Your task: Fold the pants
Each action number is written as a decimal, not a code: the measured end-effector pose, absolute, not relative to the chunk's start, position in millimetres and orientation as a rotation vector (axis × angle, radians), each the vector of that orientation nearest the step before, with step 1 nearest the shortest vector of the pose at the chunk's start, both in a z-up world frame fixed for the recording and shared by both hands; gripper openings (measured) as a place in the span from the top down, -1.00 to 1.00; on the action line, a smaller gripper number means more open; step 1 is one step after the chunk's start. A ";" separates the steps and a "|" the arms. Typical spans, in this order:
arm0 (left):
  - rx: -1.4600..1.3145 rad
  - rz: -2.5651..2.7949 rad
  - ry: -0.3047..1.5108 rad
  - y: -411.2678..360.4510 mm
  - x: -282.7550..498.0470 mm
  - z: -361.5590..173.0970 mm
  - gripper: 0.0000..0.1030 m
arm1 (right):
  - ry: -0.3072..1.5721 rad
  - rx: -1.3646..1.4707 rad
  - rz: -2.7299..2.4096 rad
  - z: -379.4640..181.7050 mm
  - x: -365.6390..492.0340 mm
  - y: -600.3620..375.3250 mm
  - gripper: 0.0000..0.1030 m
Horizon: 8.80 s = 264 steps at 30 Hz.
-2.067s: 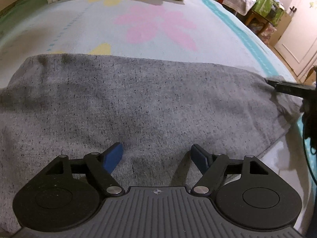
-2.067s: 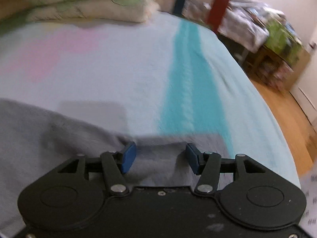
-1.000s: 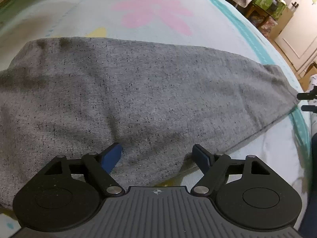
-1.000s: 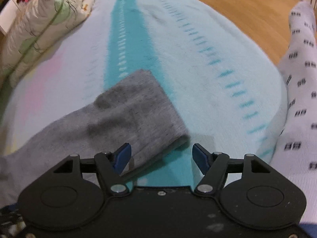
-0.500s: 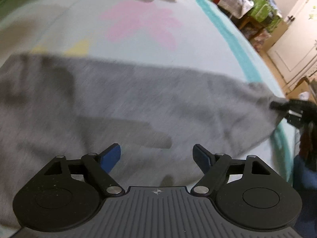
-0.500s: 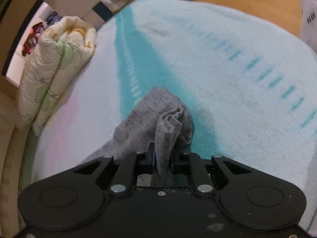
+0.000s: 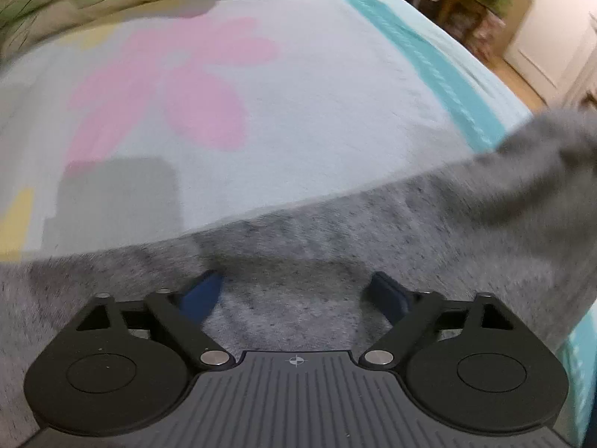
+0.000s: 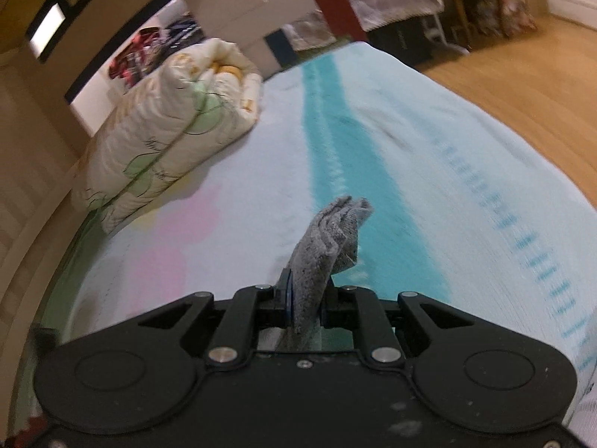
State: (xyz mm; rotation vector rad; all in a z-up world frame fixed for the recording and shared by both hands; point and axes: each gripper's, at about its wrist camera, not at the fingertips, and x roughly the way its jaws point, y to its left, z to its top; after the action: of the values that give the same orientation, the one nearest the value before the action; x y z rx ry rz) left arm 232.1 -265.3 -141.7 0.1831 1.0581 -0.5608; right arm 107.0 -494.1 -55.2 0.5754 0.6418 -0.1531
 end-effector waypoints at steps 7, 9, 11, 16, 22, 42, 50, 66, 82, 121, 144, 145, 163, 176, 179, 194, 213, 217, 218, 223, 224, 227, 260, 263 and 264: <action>-0.082 -0.534 1.030 -185.4 236.8 -106.9 -0.63 | 0.583 0.330 -0.031 9.3 120.5 -409.4 0.71; -0.128 -0.507 1.013 -148.4 234.2 -97.2 -0.64 | 0.565 0.268 0.032 24.0 124.9 -369.5 0.71; -0.169 -0.467 1.002 -106.6 227.9 -90.0 -0.64 | 0.554 0.228 0.101 30.3 128.6 -330.1 0.71; -0.251 -0.311 0.962 -11.9 204.6 -81.8 -0.66 | 0.582 0.131 0.241 2.5 142.6 -214.9 0.71; -0.281 -0.223 0.962 42.6 185.7 -69.4 -0.66 | 0.761 0.006 0.295 -97.4 147.4 -101.8 0.64; -0.087 -0.572 1.092 -52.7 153.0 -116.1 -0.68 | 0.813 0.254 0.044 -107.7 174.3 -255.9 0.86; -0.074 -0.529 1.125 -40.7 142.0 -127.0 -0.75 | 0.849 0.260 -0.047 -128.4 186.8 -276.2 1.00; -0.264 -0.331 1.020 78.0 137.3 -56.7 -0.77 | 0.824 0.151 0.362 -102.7 104.4 -116.2 0.84; -0.407 -0.041 0.968 228.3 116.9 -44.4 -0.93 | 0.919 0.053 0.349 -126.3 95.6 -94.2 0.83; -0.542 -0.012 0.980 265.3 152.2 -124.7 -0.06 | 0.824 0.102 0.423 -93.6 203.1 -44.3 0.79; -0.410 -0.034 0.883 252.9 142.4 -103.2 0.33 | 0.958 -0.011 0.555 -104.3 149.4 -19.8 0.80; -0.398 -0.044 0.877 250.9 142.9 -98.5 0.34 | 0.986 -0.022 0.566 -111.2 133.6 -20.3 0.80; -0.198 -0.413 0.700 62.8 166.6 -10.6 0.43 | 0.858 0.232 0.386 -83.4 111.6 -139.5 0.77; -0.281 -0.410 0.850 -15.3 128.9 -83.8 0.25 | 0.863 0.351 0.256 -86.4 127.6 -212.8 0.22; -0.296 -0.313 0.934 -8.0 135.3 -105.2 0.25 | 0.834 0.374 0.302 -74.1 136.3 -205.2 0.01; -0.309 -0.137 0.994 6.5 135.2 -133.3 0.17 | 1.030 0.356 0.585 -104.3 250.5 -146.8 -0.51; -0.232 -0.106 0.967 -16.3 110.9 -131.0 0.11 | 0.748 0.526 0.691 14.4 184.7 -182.2 0.77; -0.182 -0.130 0.977 -28.2 106.5 -129.4 0.11 | 0.712 0.479 0.516 30.3 145.4 -243.2 0.78; -0.160 -0.140 0.981 -32.7 104.7 -130.5 0.10 | 0.719 0.473 0.469 25.1 141.3 -253.7 0.78; -0.097 -0.162 1.003 -42.4 99.3 -127.5 0.10 | 0.850 0.501 0.251 -35.7 116.9 -307.5 0.78; -0.091 -0.174 1.016 -42.1 98.3 -125.6 0.10 | 0.874 0.512 0.225 -51.3 114.0 -314.3 0.78; -0.091 -0.243 1.063 -38.3 91.7 -117.6 0.08 | 0.916 0.568 0.178 -91.2 109.7 -321.3 0.78; -0.079 -0.232 1.067 -34.2 120.2 -133.8 -0.30 | 0.915 0.267 0.073 -100.5 77.9 -299.9 0.62; -0.062 -0.230 1.063 -36.2 119.5 -133.6 -0.31 | 0.901 0.222 0.064 -101.8 78.3 -290.1 0.62; -0.063 -0.230 1.061 -36.2 119.2 -134.1 -0.31 | 0.900 0.213 0.059 -101.3 78.1 -288.3 0.61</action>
State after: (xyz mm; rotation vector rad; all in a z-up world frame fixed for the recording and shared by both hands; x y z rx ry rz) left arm 119.2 -36.2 -134.1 -0.0627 1.0613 -0.2296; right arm 78.1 -288.3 -101.3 0.2128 0.8997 0.0593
